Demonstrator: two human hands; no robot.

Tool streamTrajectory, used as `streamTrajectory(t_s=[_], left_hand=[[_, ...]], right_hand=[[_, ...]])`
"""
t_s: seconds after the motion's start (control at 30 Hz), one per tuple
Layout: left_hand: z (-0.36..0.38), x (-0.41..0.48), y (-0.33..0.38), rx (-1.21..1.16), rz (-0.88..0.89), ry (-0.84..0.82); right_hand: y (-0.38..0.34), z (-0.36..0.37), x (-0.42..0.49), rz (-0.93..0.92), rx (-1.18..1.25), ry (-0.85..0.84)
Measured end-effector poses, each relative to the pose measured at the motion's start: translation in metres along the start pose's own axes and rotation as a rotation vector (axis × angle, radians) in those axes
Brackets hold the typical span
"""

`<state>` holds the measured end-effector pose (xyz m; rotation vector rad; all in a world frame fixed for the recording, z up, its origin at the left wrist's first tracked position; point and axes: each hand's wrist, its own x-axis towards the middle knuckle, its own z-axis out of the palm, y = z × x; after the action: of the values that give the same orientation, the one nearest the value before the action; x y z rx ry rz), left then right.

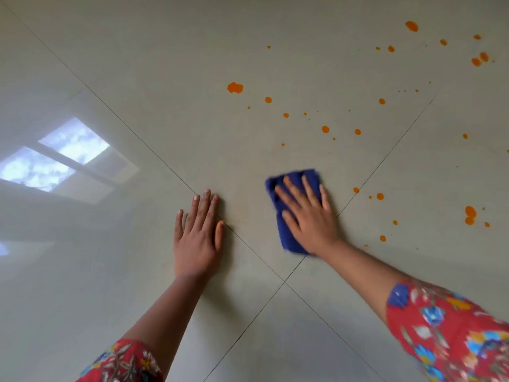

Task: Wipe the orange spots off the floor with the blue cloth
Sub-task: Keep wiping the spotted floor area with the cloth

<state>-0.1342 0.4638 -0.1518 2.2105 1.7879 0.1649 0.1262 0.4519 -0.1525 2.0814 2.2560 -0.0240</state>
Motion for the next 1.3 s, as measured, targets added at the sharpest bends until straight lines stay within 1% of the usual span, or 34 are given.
streamTrajectory(t_s=[0.03, 0.07, 0.1, 0.13, 0.2, 0.27, 0.3, 0.33, 0.37, 0.4, 0.43, 0.47, 0.5, 0.53, 0.57, 0.6, 0.63, 0.67, 0.7, 0.77, 0.8, 0.83, 0.9, 0.97, 1.03, 1.07, 1.1, 1.13, 1.17, 1.23, 1.27, 1.3], left_hand=[[0.000, -0.001, 0.001, 0.009, 0.004, -0.001], [0.000, 0.000, 0.001, 0.012, 0.008, 0.004], [0.001, 0.001, 0.000, 0.013, 0.013, 0.012], [0.001, 0.002, -0.002, 0.014, 0.018, 0.021], [0.001, 0.001, -0.002, 0.038, 0.084, 0.018], [0.003, 0.000, 0.002, 0.090, 0.243, -0.004], [0.003, -0.001, 0.002, 0.113, 0.322, -0.016], [0.004, 0.000, 0.002, 0.117, 0.375, -0.026], [0.004, 0.000, 0.001, 0.114, 0.395, -0.035], [0.005, 0.000, 0.001, 0.110, 0.394, -0.041], [0.005, 0.001, 0.002, 0.107, 0.391, -0.041], [0.005, 0.001, 0.003, 0.105, 0.392, -0.052], [0.004, 0.002, 0.004, 0.102, 0.400, -0.074], [0.004, 0.003, 0.005, 0.099, 0.400, -0.095], [0.004, 0.004, 0.006, 0.102, 0.396, -0.118], [0.002, 0.004, 0.005, 0.111, 0.397, -0.152], [-0.001, 0.003, 0.008, 0.122, 0.401, -0.189], [-0.004, 0.001, 0.013, 0.136, 0.410, -0.221], [-0.005, -0.001, 0.021, 0.145, 0.438, -0.249], [-0.008, -0.001, 0.043, 0.165, 0.546, -0.317], [-0.011, -0.001, 0.055, 0.171, 0.584, -0.353], [-0.016, 0.003, 0.070, 0.169, 0.615, -0.364], [-0.022, 0.014, 0.090, 0.156, 0.659, -0.393], [-0.023, 0.029, 0.107, 0.165, 0.666, -0.421], [-0.025, 0.044, 0.114, 0.222, 0.646, -0.490], [-0.024, 0.049, 0.122, 0.238, 0.614, -0.516], [-0.023, 0.053, 0.128, 0.235, 0.576, -0.521], [-0.021, 0.055, 0.132, 0.209, 0.526, -0.518], [-0.016, 0.054, 0.141, 0.177, 0.465, -0.520], [-0.005, 0.045, 0.152, 0.142, 0.363, -0.497], [0.001, 0.039, 0.157, 0.124, 0.321, -0.472], [0.005, 0.034, 0.161, 0.095, 0.281, -0.450]], right_hand=[[-0.004, -0.006, 0.019, 0.154, 0.037, -0.002], [-0.018, -0.007, 0.030, 0.233, 0.082, 0.010], [-0.036, -0.005, 0.030, 0.230, 0.110, 0.040], [-0.054, -0.004, 0.016, 0.138, 0.113, 0.023], [-0.065, -0.001, -0.043, -0.117, 0.087, -0.034], [-0.032, -0.003, -0.089, -0.316, 0.059, -0.091], [-0.009, -0.001, -0.095, -0.353, 0.013, -0.080], [0.013, 0.003, -0.095, -0.313, -0.035, -0.080], [0.031, 0.006, -0.087, -0.197, -0.056, -0.079], [0.042, 0.007, -0.074, -0.021, -0.045, -0.067], [0.040, 0.003, -0.060, 0.150, -0.013, -0.084], [0.030, 0.002, -0.050, 0.261, 0.020, -0.080], [0.014, 0.002, -0.050, 0.299, 0.042, -0.075], [-0.004, 0.001, -0.058, 0.239, 0.060, -0.108], [-0.016, 0.000, -0.076, 0.120, 0.076, -0.169], [-0.022, 0.000, -0.100, -0.004, 0.081, -0.207], [-0.014, -0.002, -0.120, -0.089, 0.062, -0.223], [0.000, -0.009, -0.129, -0.101, 0.056, -0.284], [0.013, -0.015, -0.128, -0.044, 0.063, -0.351], [0.039, -0.025, -0.112, 0.113, 0.045, -0.391], [0.051, -0.032, -0.099, 0.158, 0.028, -0.435], [0.065, -0.039, -0.088, 0.157, 0.007, -0.529], [0.080, -0.050, -0.070, 0.091, 0.026, -0.749], [0.091, -0.066, -0.060, -0.026, -0.002, -0.863], [0.096, -0.070, -0.063, -0.088, 0.029, -0.909], [0.100, -0.066, -0.070, -0.097, 0.070, -0.883], [0.099, -0.056, -0.077, -0.089, 0.124, -0.812], [0.095, -0.047, -0.087, -0.064, 0.154, -0.697], [0.092, -0.038, -0.099, -0.004, 0.169, -0.584], [0.092, -0.015, -0.131, 0.193, 0.231, -0.429], [0.102, -0.010, -0.141, 0.276, 0.264, -0.405], [0.117, -0.006, -0.145, 0.321, 0.263, -0.377]])
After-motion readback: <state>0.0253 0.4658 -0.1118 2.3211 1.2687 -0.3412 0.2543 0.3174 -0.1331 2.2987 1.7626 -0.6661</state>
